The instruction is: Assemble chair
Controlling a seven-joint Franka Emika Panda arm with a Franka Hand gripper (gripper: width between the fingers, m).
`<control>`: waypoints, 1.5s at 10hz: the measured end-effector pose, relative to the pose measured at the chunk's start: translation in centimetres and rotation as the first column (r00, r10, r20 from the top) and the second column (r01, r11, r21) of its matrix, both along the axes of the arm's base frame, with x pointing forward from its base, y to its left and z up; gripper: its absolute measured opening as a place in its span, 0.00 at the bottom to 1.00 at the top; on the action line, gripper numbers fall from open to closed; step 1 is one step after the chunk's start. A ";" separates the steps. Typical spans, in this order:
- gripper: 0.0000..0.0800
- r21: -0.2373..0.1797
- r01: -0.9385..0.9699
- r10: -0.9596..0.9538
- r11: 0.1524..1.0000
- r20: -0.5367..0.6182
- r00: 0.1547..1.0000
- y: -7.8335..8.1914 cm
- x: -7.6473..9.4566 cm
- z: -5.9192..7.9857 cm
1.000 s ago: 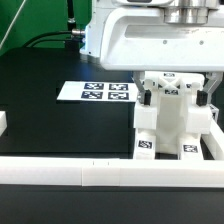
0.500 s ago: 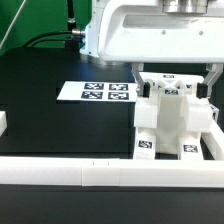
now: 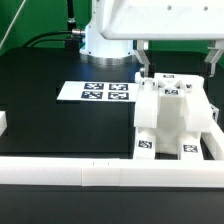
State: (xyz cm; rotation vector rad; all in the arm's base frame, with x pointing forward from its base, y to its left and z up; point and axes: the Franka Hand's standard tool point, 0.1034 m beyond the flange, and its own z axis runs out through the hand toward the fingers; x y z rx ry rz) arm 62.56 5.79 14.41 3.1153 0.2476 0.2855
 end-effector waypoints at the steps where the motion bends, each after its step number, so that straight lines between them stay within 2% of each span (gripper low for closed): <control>1: 0.81 -0.001 0.000 0.000 1.000 -0.002 1.000 -0.1 -0.1 -0.1; 4: 0.81 -0.006 -0.007 0.007 1.000 -0.001 1.000 0.0 -0.2 -0.3; 6: 0.81 -0.007 -0.035 0.035 0.999 0.006 0.999 0.3 -2.1 -1.0; 7: 0.81 0.003 -0.025 0.025 1.000 0.008 1.000 0.9 -3.4 -1.0; 9: 0.81 0.027 0.038 -0.039 0.999 0.009 0.999 2.6 -4.9 -1.2; 13: 0.81 0.024 0.032 -0.032 0.999 0.007 0.999 2.4 -4.9 -1.3; 14: 0.81 0.055 0.144 -0.144 0.988 -0.013 0.990 3.7 -6.3 -1.1; 15: 0.81 0.064 0.166 -0.164 0.984 -0.038 0.986 4.8 -7.9 -0.9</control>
Offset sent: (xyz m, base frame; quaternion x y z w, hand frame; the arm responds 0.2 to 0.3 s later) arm 0.0000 0.0000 0.0000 0.0000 0.0000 0.0000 1.0000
